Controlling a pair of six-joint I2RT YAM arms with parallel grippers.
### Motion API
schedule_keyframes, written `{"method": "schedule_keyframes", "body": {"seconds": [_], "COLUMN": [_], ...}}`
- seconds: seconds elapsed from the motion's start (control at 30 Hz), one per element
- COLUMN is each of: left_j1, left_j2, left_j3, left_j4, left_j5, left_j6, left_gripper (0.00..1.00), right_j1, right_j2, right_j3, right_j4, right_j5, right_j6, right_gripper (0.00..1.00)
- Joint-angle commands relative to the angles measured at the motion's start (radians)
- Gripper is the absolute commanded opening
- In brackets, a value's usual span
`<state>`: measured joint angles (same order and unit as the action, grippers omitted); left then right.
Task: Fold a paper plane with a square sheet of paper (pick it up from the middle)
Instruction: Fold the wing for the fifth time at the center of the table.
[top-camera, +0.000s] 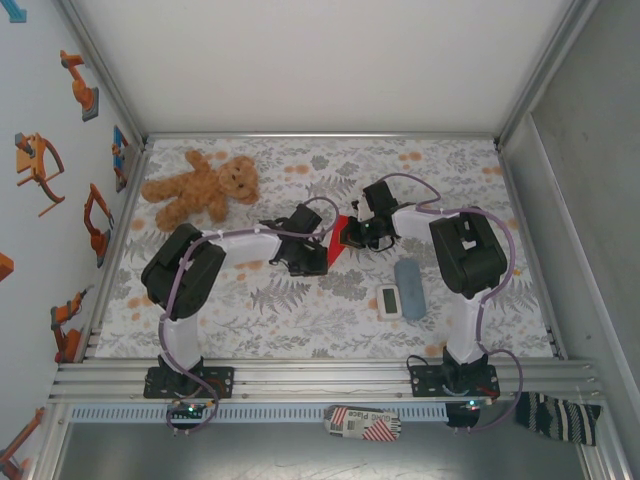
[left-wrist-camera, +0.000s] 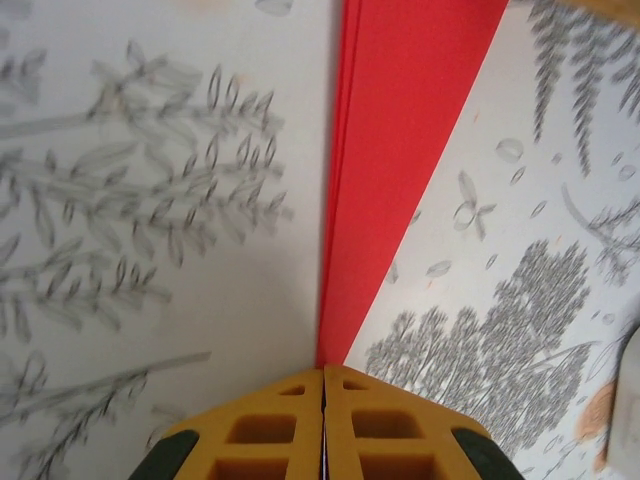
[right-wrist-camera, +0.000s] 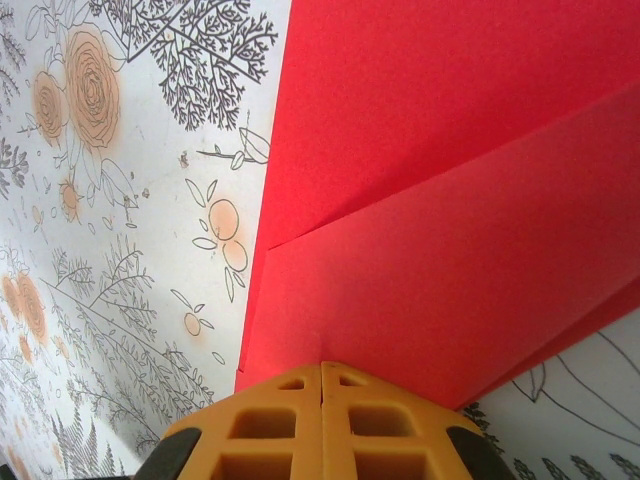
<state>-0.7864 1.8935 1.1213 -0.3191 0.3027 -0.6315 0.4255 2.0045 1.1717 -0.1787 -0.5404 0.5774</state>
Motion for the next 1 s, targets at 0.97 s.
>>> {"method": "schedule_keyframes", "body": {"seconds": [0.97], "left_j1": [0.029], "left_j2": [0.088], "left_j3": [0.084], "left_j4": [0.054], "left_j5": [-0.01], "left_j6": [-0.083], "left_gripper": [0.06], "right_j1": [0.022], "right_j2": [-0.131], "right_j3": [-0.056], "right_j4": [0.018], "right_j5": [0.019], "right_j6": [0.118], "right_gripper": [0.04]}}
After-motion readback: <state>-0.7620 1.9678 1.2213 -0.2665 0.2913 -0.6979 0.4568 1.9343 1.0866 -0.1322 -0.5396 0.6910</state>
